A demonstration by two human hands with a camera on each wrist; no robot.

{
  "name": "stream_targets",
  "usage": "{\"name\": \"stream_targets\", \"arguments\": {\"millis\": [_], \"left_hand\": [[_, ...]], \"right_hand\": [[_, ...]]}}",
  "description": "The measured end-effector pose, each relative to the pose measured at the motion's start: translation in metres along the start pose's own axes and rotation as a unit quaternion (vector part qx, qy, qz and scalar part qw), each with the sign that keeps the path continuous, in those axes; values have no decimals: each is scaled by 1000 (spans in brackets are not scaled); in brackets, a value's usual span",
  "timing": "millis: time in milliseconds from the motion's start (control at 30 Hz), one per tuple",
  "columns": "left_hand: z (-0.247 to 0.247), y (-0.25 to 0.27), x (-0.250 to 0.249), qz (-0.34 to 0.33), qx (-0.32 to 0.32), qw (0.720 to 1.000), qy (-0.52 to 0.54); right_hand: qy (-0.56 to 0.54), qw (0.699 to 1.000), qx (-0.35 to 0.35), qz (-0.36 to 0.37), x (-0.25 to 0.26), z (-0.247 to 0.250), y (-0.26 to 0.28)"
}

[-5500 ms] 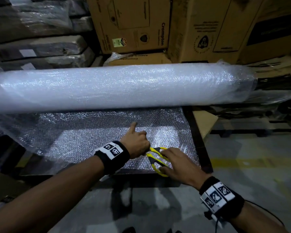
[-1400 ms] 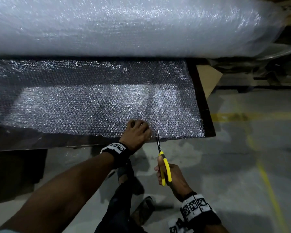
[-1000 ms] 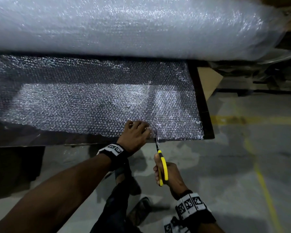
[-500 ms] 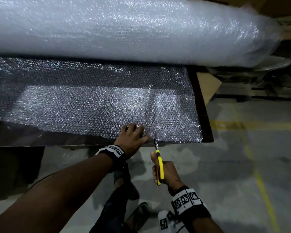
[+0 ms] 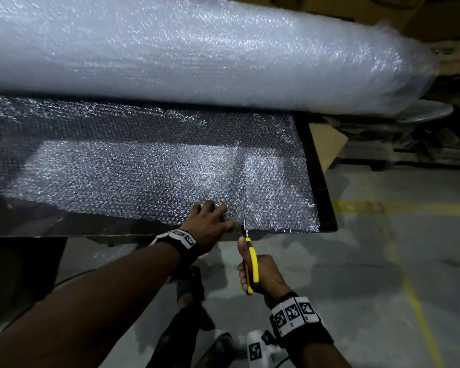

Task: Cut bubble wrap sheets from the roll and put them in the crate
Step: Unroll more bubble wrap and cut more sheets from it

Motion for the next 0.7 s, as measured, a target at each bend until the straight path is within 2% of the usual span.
{"name": "stream_targets", "arguments": {"millis": [333,700], "left_hand": [[2,-3,0,13,20,1000,-16],[0,-4,-1,13,6,1000,-9]], "right_hand": [[-2,1000,5,1,4,-2,-8],[-6,1000,6,1,9,-1,-12]]}}
Point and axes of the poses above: each hand's wrist, its own y-axis away from the middle knuckle, its own z-axis out of the back of the hand, x = y × z, the point moved 3 cm from there along -y, towards the middle knuckle, and after that the axes turned 8 degrees about z, right-handed, at the moved point
